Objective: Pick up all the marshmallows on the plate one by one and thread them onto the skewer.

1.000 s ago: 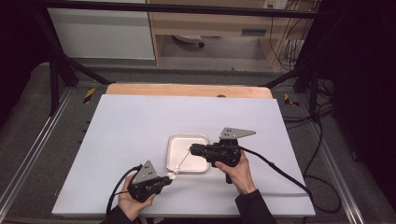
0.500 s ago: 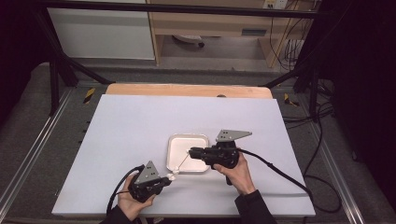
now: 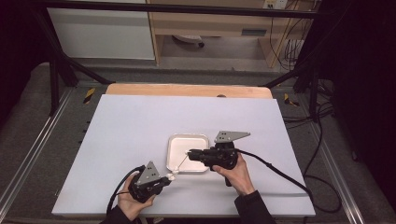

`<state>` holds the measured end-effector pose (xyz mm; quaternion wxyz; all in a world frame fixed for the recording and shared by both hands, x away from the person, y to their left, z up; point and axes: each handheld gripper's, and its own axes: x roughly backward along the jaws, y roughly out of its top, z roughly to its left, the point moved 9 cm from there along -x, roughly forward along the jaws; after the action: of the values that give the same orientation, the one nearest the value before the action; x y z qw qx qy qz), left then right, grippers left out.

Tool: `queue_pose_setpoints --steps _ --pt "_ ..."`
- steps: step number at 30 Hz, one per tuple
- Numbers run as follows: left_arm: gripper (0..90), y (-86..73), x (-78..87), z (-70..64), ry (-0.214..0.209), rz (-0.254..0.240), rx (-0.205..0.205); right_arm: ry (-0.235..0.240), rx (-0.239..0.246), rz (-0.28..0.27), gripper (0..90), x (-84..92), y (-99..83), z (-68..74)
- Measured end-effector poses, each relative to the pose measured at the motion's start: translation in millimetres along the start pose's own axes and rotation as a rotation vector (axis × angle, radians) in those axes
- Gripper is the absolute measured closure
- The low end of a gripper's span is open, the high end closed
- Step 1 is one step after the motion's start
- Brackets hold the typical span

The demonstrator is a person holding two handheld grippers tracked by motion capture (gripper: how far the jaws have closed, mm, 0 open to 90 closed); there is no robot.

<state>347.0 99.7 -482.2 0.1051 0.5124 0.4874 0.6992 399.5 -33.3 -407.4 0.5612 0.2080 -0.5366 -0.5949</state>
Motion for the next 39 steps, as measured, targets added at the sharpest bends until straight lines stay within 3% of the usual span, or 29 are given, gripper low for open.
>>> queue_pose_setpoints --steps 39 --pt "89.2 0.6 -2.5 -3.0 0.004 -0.001 -0.008 0.023 0.009 0.022 83.1 -4.1 -8.6 5.6"
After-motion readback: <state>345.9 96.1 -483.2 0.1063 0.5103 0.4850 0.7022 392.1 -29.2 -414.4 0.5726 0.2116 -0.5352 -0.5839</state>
